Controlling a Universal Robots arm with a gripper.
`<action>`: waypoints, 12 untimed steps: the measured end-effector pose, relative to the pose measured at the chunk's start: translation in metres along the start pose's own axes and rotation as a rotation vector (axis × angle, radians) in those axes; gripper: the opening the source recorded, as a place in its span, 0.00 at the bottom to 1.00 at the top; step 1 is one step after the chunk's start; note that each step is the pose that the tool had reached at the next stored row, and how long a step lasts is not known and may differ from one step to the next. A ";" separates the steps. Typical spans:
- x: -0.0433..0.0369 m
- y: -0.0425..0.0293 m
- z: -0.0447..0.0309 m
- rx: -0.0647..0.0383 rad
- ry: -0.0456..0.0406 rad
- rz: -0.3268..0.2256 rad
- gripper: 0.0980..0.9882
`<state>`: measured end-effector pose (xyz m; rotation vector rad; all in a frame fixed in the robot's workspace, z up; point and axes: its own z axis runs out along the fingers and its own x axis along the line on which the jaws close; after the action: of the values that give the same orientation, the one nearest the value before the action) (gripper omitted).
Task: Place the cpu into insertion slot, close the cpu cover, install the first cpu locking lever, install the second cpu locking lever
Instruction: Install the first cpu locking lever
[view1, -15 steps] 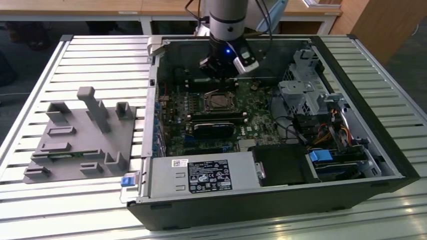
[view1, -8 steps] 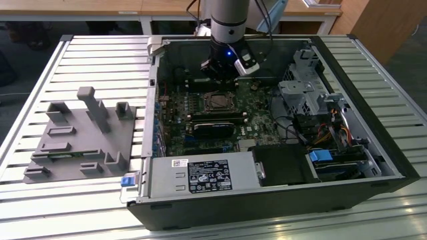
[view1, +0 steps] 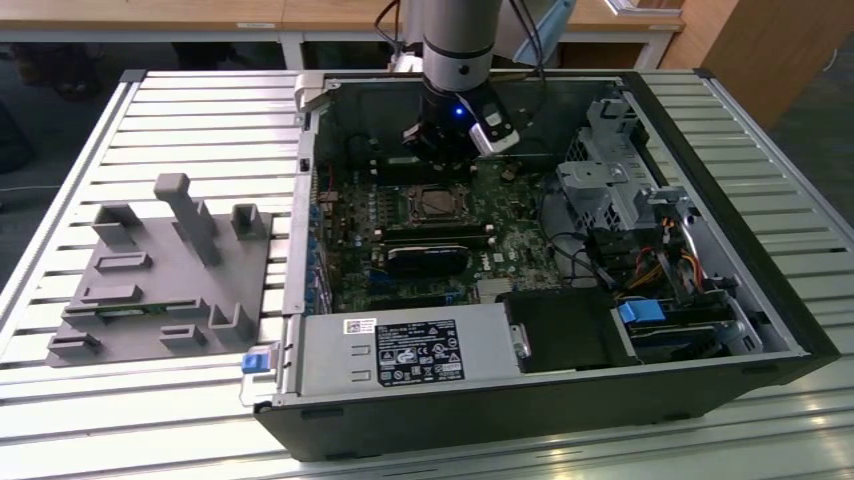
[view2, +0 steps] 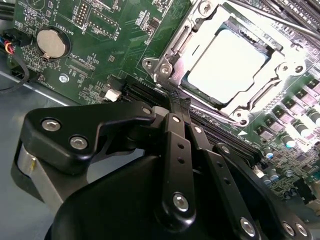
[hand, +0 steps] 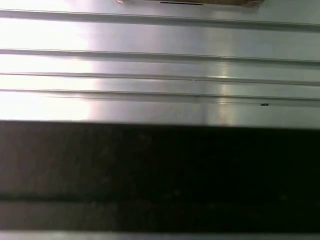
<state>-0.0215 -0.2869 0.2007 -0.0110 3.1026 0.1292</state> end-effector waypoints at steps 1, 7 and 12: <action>0.0000 0.0000 0.0000 0.001 0.0001 0.000 0.01; -0.0001 0.0000 -0.0001 0.003 -0.0002 0.000 0.01; -0.0001 0.0003 0.0011 0.022 0.0003 -0.001 0.01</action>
<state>-0.0214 -0.2866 0.1996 -0.0118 3.1041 0.0944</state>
